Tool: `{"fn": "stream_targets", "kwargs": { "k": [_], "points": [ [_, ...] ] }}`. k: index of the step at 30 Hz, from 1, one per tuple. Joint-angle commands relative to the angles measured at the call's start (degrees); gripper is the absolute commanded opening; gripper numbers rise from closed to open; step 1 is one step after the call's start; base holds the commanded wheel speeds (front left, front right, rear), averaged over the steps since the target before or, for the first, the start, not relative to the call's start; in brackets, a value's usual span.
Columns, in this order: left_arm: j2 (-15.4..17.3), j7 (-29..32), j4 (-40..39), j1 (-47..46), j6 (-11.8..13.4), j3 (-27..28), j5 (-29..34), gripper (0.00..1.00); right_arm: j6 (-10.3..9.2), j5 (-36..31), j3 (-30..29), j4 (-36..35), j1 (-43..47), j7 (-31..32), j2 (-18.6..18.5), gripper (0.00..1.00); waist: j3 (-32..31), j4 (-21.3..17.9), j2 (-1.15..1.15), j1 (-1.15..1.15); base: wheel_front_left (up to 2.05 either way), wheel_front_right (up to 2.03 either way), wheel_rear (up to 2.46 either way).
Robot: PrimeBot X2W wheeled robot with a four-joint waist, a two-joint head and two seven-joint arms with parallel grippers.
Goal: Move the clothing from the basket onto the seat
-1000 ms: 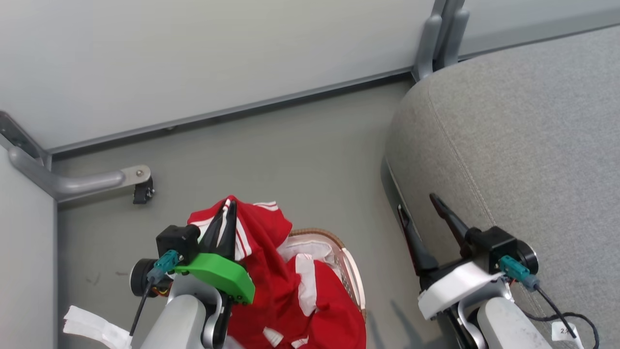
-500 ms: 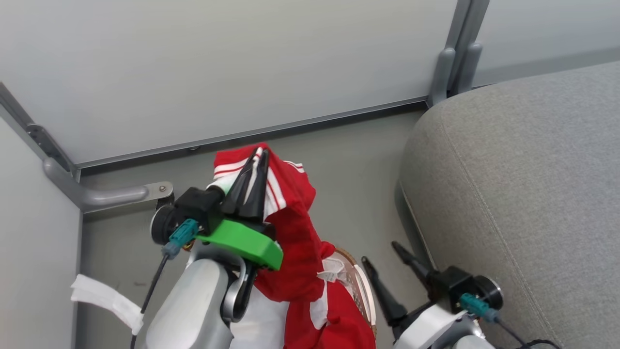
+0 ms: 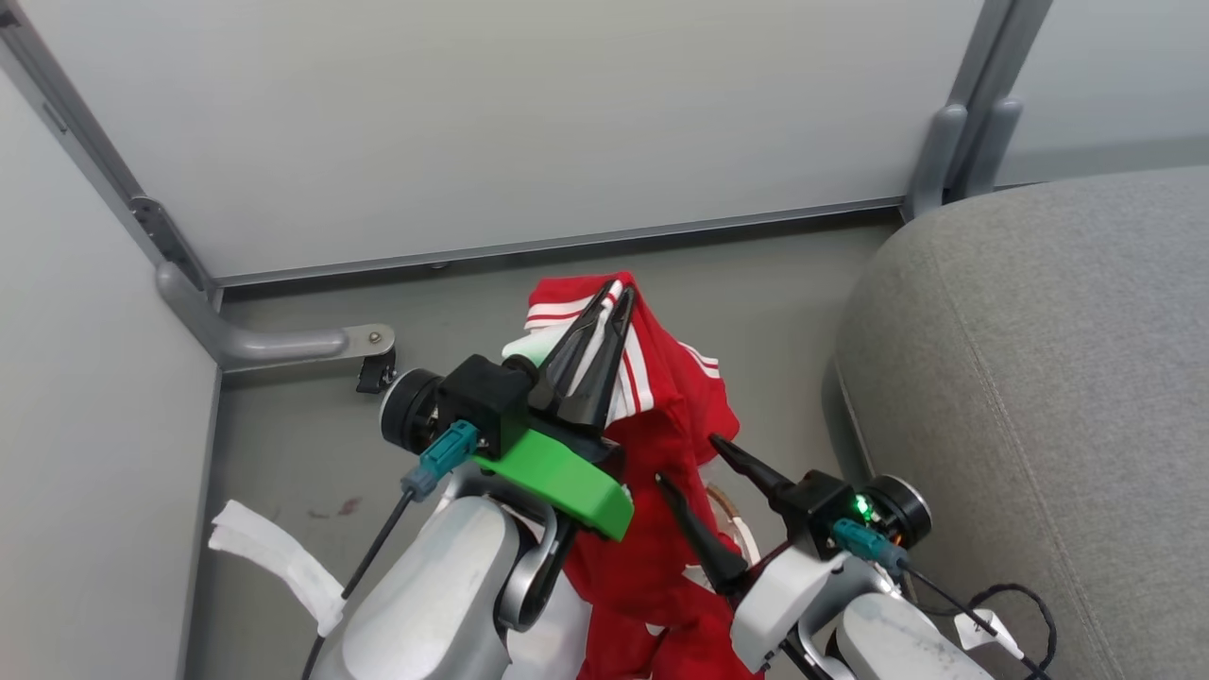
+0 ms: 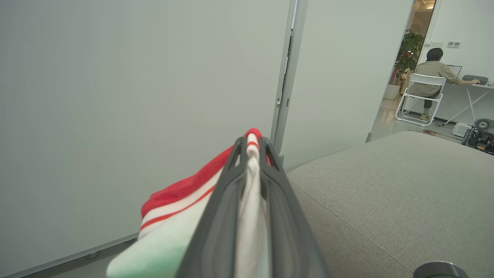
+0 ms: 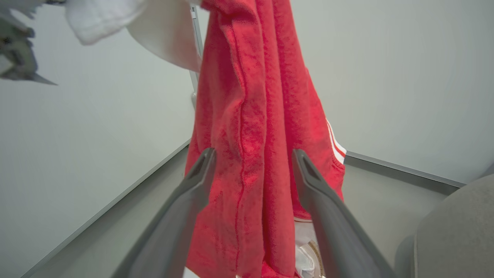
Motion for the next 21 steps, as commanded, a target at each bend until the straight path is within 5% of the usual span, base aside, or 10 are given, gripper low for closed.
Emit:
{"fn": "stream_targets", "kwargs": {
  "k": [1, 6, 7, 8, 21],
  "points": [
    [0.15, -0.06, -0.43, -1.43, 0.44, -0.81, -0.67, 0.00, -0.06, 0.10, -0.17, 0.91, -1.57, -0.11, -0.20, 1.00, 0.61, 2.02, 0.00, 0.00, 0.00, 0.00, 0.00],
    [0.16, -0.06, -0.55, -2.65, 0.91, -3.85, -2.22, 0.00, -0.06, 3.62, 1.87, 4.46, -4.35, -0.10, -0.25, 1.00, 0.97, 4.69, 0.00, 0.00, 0.00, 0.00, 0.00],
    [0.15, -0.06, -0.57, -2.81, 1.11, -4.30, -2.71, 0.00, -0.06, 4.69, 2.29, 5.74, -4.67, -0.10, -0.24, 0.69, 0.91, 5.15, 0.00, 0.00, 0.00, 0.00, 0.00],
    [0.15, -0.06, -0.65, -2.89, 1.23, -4.70, -3.18, 0.00, -0.06, 5.44, 2.87, 7.16, -5.04, -0.10, -0.25, 0.00, 0.83, 5.55, 0.00, 0.00, 0.00, 0.00, 0.00],
    [0.14, -0.08, 0.03, -0.98, 2.44, -4.72, -4.03, 0.00, -0.06, 9.38, 3.98, 14.12, -2.91, -0.05, -0.29, 0.00, -0.46, 5.59, 0.00, 0.00, 0.00, 0.00, 0.00]
  ]
}}
